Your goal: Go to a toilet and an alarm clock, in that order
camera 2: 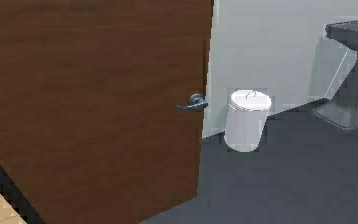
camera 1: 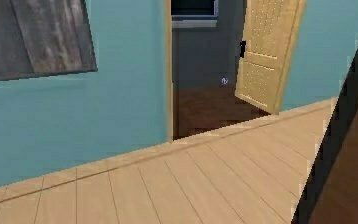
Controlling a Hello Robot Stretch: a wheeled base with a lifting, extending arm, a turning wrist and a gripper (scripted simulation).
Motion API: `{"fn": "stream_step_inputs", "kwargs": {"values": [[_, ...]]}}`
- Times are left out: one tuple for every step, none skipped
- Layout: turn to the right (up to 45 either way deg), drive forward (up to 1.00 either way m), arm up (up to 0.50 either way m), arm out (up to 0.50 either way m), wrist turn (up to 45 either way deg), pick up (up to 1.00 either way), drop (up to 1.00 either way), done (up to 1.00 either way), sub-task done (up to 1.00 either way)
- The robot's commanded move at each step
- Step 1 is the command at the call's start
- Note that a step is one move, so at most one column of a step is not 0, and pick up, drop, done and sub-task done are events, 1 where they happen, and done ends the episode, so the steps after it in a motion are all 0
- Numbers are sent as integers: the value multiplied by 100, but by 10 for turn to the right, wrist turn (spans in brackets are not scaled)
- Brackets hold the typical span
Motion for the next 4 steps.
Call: {"fn": "stream_step_inputs", "kwargs": {"values": [[-30, 0, 0, 0, 0, 0, 0, 0, 0], [0, 65, 0, 0, 0, 0, 0, 0, 0], [210, 0, 0, 0, 0, 0, 0, 0, 0], [0, 55, 0, 0, 0, 0, 0, 0, 0]]}}
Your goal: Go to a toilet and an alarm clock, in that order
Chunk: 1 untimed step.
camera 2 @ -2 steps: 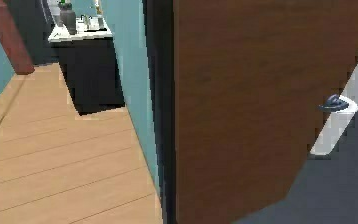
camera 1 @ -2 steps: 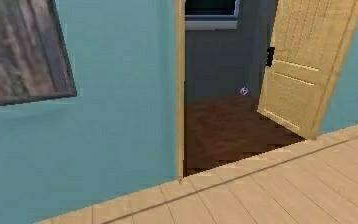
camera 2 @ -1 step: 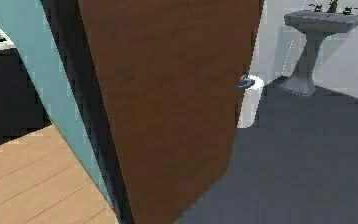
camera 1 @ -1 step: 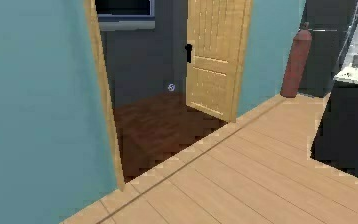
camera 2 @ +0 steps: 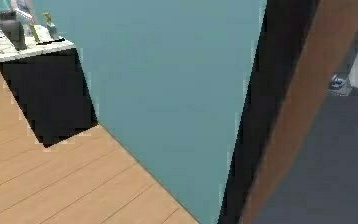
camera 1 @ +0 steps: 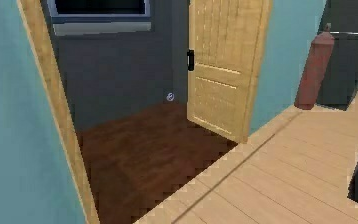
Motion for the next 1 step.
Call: {"fn": "stream_step_inputs", "kwargs": {"values": [[0, 100, 0, 0, 0, 0, 0, 0, 0]]}}
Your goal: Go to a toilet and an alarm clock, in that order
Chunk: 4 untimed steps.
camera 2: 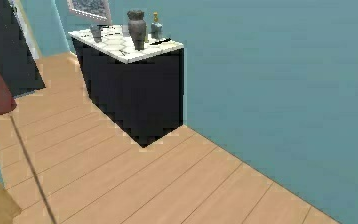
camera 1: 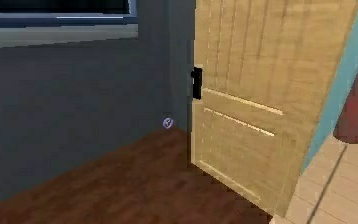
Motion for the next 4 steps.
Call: {"fn": "stream_step_inputs", "kwargs": {"values": [[180, 0, 0, 0, 0, 0, 0, 0, 0], [0, 10, 0, 0, 0, 0, 0, 0, 0], [-450, 0, 0, 0, 0, 0, 0, 0, 0], [0, 100, 0, 0, 0, 0, 0, 0, 0]]}}
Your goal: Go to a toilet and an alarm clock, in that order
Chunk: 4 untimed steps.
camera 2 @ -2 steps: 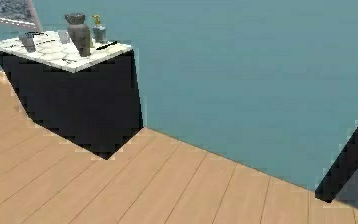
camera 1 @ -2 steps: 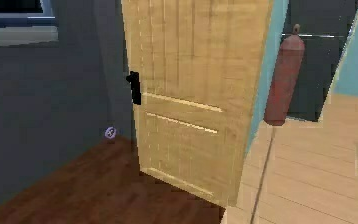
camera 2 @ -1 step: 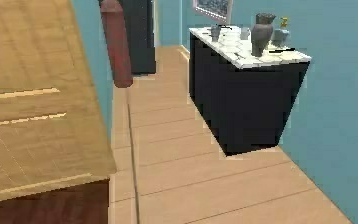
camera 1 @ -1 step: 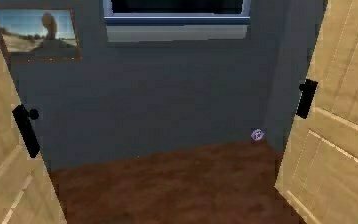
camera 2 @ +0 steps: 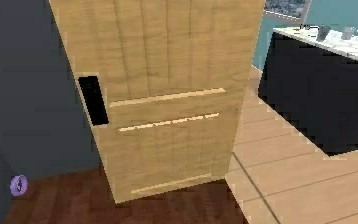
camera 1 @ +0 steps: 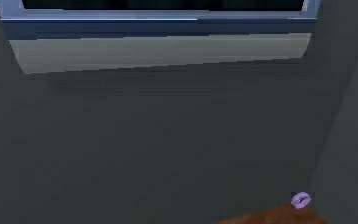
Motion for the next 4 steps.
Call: {"fn": "stream_step_inputs", "kwargs": {"values": [[150, 0, 0, 0, 0, 0, 0, 0, 0], [0, 5, 0, 0, 0, 0, 0, 0, 0], [-450, 0, 0, 0, 0, 0, 0, 0, 0], [-450, 0, 0, 0, 0, 0, 0, 0, 0]]}}
